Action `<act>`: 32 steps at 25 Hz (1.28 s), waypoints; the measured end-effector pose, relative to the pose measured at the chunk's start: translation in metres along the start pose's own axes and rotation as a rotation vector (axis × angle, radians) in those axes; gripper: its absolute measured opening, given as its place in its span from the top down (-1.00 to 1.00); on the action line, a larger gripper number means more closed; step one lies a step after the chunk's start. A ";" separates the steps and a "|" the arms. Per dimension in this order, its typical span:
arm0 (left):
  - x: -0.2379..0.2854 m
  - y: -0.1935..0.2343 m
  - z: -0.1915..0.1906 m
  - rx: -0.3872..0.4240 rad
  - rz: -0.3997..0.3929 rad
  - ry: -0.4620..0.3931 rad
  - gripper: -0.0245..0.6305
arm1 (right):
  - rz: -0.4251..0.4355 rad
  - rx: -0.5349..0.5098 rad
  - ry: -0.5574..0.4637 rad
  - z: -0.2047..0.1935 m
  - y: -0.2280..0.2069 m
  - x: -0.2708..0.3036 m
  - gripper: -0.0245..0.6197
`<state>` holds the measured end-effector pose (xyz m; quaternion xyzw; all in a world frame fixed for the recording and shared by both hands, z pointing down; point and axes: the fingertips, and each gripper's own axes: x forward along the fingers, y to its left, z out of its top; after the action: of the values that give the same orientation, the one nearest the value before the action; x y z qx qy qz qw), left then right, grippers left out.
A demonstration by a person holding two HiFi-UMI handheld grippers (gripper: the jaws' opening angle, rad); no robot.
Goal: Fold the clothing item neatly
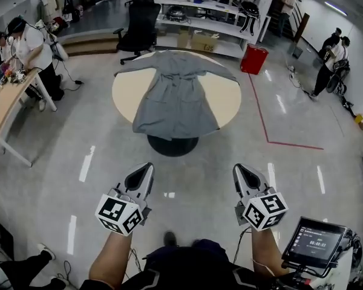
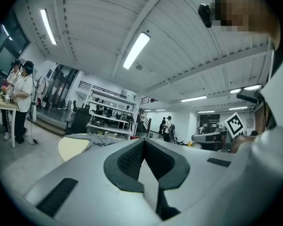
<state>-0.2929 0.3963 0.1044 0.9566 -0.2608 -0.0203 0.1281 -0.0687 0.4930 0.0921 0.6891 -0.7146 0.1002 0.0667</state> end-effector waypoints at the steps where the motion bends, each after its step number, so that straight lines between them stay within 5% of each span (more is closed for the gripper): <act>1: 0.009 0.006 0.000 -0.002 -0.002 0.001 0.95 | 0.000 0.005 0.002 0.000 -0.005 0.011 0.90; 20: 0.254 0.110 0.035 0.000 0.126 0.023 0.95 | 0.102 0.043 -0.080 0.048 -0.176 0.234 0.90; 26: 0.306 0.153 0.038 0.007 0.133 0.051 0.95 | 0.121 0.043 -0.065 0.062 -0.190 0.307 0.90; 32: 0.366 0.255 0.056 0.013 0.090 0.027 0.95 | 0.079 0.037 -0.079 0.086 -0.182 0.420 0.90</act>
<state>-0.1084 -0.0135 0.1259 0.9449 -0.3019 0.0003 0.1264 0.0992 0.0592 0.1160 0.6648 -0.7414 0.0886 0.0217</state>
